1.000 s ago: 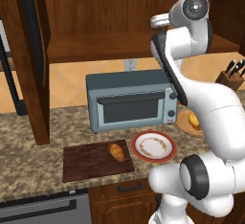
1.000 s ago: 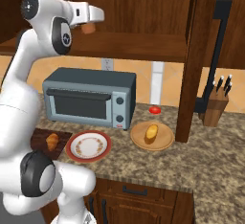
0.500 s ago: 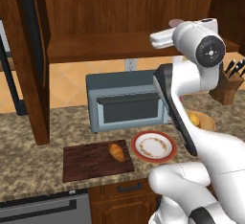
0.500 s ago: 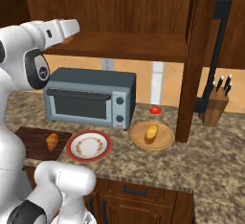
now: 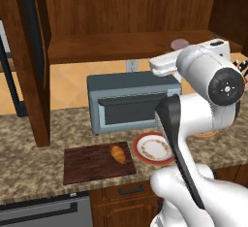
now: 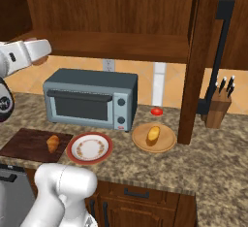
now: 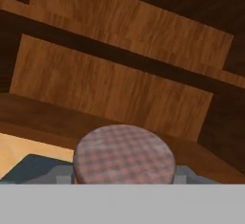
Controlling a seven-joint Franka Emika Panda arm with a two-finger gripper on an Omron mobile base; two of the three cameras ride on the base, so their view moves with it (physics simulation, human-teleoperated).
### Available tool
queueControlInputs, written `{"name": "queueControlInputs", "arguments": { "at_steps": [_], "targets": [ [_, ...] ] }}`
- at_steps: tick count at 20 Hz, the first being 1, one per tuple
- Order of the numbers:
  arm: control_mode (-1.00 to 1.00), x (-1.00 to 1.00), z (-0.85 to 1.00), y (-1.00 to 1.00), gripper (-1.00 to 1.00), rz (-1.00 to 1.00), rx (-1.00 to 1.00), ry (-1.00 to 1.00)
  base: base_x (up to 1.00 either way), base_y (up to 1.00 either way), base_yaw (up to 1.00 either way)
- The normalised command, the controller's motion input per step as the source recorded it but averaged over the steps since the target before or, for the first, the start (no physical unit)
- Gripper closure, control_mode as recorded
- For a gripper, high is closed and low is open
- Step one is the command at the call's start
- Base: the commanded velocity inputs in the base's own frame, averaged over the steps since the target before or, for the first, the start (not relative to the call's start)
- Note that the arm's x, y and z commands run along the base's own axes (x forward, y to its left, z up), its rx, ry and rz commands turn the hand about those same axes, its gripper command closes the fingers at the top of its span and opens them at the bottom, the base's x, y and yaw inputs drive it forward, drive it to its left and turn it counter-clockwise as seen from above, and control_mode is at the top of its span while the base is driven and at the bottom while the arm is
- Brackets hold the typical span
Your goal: From the different types of pastries on the counter, select a croissant and place it on the cutting board. Then retrieve a jar of jam from the cabinet and place it alongside the croissant on the cutting board.
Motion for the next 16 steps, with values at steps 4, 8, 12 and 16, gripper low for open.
{"name": "queueControlInputs", "arguments": {
  "at_steps": [4, 8, 12, 16],
  "targets": [
    [-1.00, -0.69, -0.91, 0.48, 1.00, 0.01, -0.17, 0.03, 0.00, 0.00, 0.00],
    [-1.00, -0.20, -1.00, 0.20, 1.00, 0.10, -0.26, -0.39, 0.00, 0.00, 0.00],
    [-1.00, -0.03, -0.53, 0.06, 1.00, 0.05, -0.14, -0.28, 0.00, 0.00, 0.00],
    [-1.00, -0.09, -0.79, 0.19, 1.00, -0.03, -0.08, 0.00, 0.00, 0.00, 0.00]
  ]
}}
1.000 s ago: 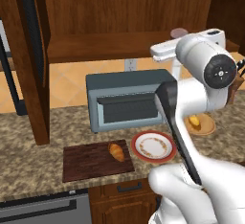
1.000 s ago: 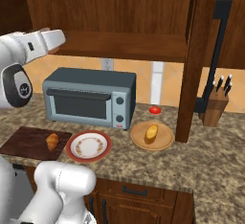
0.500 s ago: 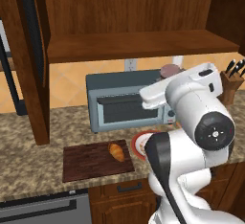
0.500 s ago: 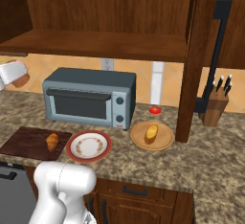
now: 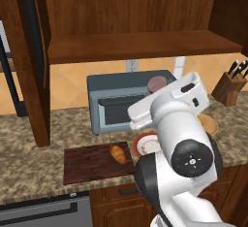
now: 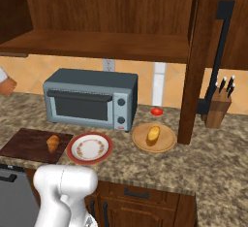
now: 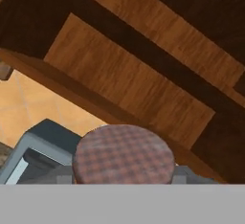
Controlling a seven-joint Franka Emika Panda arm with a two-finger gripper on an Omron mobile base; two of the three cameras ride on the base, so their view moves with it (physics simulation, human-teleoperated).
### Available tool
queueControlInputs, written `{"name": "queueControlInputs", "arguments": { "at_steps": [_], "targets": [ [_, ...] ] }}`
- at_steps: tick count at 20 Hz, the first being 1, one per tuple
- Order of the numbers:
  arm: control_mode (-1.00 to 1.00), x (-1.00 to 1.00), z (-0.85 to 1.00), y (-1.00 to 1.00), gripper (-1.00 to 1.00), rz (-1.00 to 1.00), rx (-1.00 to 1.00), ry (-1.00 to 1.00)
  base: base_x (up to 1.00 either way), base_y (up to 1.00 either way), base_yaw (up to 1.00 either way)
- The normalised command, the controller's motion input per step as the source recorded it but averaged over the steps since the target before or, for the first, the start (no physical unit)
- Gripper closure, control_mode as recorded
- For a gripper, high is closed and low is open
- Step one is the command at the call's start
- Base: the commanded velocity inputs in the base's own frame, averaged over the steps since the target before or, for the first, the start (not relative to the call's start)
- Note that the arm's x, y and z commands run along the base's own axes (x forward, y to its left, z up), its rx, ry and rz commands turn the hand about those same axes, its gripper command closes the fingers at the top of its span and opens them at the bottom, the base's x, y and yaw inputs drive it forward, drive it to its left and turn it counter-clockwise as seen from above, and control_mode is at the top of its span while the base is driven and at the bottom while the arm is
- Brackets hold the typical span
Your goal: From the different types of pastries on the counter, select a croissant and place it on the cutting board. Then retrieve a jar of jam from the cabinet and place it alongside the croissant on the cutting board.
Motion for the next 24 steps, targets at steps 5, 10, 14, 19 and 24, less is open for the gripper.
{"name": "queueControlInputs", "arguments": {
  "at_steps": [5, 10, 14, 19, 24],
  "targets": [
    [-1.00, -0.02, -1.00, 0.13, 1.00, 0.00, -0.14, -0.15, 0.00, 0.00, 0.00],
    [-1.00, 0.00, -1.00, 0.03, 1.00, 0.00, -0.19, -0.24, 0.00, 0.00, 0.00],
    [-1.00, 0.01, -0.99, 0.00, 1.00, -0.09, -0.12, -0.19, 0.00, 0.00, 0.00],
    [-1.00, 0.23, -0.90, 0.00, 1.00, -0.21, -0.06, -0.13, 0.00, 0.00, 0.00],
    [-1.00, 0.11, -0.10, 0.00, 1.00, 0.07, 0.13, -0.27, 0.00, 0.00, 0.00]
  ]
}}
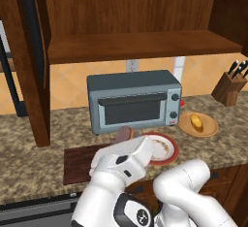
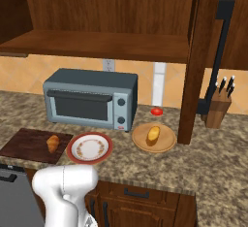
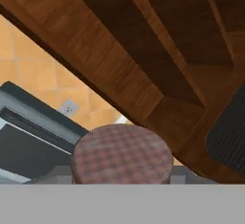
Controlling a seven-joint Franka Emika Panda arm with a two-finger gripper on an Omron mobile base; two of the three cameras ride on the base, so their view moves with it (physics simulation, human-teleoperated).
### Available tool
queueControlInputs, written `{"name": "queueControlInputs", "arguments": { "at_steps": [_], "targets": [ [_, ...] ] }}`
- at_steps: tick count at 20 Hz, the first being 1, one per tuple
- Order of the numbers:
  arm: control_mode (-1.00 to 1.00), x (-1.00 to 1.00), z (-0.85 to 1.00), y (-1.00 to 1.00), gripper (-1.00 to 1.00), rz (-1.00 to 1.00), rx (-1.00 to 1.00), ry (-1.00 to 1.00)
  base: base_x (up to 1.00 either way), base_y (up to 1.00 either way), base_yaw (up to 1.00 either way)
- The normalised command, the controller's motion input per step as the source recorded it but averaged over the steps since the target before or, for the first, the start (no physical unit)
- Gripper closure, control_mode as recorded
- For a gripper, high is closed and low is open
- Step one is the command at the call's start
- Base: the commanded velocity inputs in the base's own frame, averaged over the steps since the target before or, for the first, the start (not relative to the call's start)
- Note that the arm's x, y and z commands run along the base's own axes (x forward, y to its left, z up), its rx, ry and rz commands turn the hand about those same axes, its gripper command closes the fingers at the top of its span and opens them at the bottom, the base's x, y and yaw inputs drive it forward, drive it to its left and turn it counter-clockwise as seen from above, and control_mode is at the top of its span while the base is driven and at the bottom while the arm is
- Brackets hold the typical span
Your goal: From the different types of pastries on the counter, select a croissant and place it on the cutting board. Then retrieve a jar of jam from the cabinet and place it alongside the croissant on the cutting board.
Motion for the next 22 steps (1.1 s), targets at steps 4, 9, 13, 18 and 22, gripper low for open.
{"name": "queueControlInputs", "arguments": {
  "at_steps": [4, 9, 13, 18, 22],
  "targets": [
    [-1.00, 0.19, -0.22, 0.00, 1.00, 0.16, 0.24, -0.12, 0.00, 0.00, 0.00],
    [-1.00, 0.40, -0.05, 0.00, 1.00, 0.14, 0.31, 0.04, 0.00, 0.00, 0.00],
    [-1.00, 0.58, -0.27, 0.04, 1.00, 0.14, 0.28, 0.16, 0.00, 0.00, 0.00],
    [-1.00, 0.61, -0.98, 0.29, 1.00, 0.14, 0.15, 0.10, 0.00, 0.00, 0.00],
    [-1.00, 0.20, -0.61, 0.28, 1.00, 0.16, 0.08, 0.03, 0.00, 0.00, 0.00]
  ]
}}
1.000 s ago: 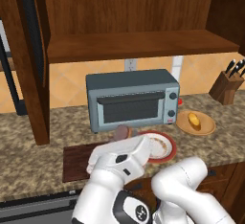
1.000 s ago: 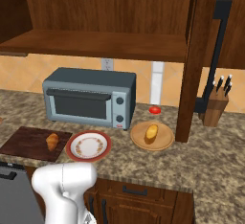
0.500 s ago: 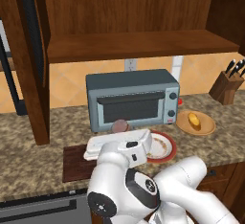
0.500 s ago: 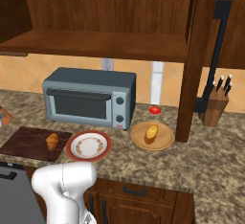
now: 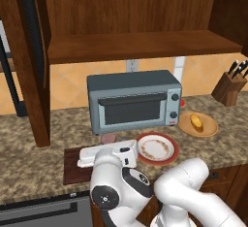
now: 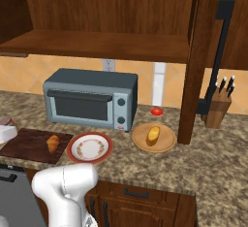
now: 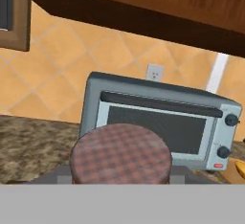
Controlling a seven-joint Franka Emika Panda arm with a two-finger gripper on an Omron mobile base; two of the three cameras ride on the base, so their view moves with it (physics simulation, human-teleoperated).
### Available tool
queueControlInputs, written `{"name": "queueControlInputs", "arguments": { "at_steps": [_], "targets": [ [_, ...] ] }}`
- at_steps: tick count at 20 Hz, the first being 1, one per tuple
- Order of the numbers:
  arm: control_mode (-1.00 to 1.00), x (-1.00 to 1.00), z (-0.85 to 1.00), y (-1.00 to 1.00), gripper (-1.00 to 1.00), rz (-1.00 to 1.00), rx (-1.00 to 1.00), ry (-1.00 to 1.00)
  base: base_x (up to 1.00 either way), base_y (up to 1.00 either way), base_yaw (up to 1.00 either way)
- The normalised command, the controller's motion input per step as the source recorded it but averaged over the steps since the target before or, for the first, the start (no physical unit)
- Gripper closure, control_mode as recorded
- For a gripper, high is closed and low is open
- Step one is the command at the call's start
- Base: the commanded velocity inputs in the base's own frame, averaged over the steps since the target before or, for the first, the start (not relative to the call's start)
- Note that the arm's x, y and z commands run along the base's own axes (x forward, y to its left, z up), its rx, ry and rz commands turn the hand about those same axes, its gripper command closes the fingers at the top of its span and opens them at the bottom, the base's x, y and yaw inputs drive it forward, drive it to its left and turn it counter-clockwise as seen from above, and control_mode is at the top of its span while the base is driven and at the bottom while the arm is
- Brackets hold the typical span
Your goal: From the different types of pastries on the counter, select a croissant and place it on the cutting board. Then retrieve a jar of jam from the cabinet and place it alongside the croissant on the cutting board.
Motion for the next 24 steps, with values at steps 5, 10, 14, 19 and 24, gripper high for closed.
{"name": "queueControlInputs", "arguments": {
  "at_steps": [5, 10, 14, 19, 24],
  "targets": [
    [-1.00, 0.42, -0.41, 0.13, 1.00, 0.09, 0.24, 0.07, 0.00, 0.00, 0.00],
    [-1.00, 0.44, -0.57, 0.17, 1.00, 0.09, 0.15, 0.09, 0.00, 0.00, 0.00],
    [-1.00, 0.15, -0.78, 0.31, 1.00, 0.07, 0.00, -0.02, 0.00, 0.00, 0.00],
    [-1.00, 0.03, -0.24, 0.25, 1.00, 0.02, 0.00, -0.06, 0.00, 0.00, 0.00],
    [-1.00, 0.22, -0.03, 0.28, 1.00, 0.03, 0.00, 0.00, 0.00, 0.00, 0.00]
  ]
}}
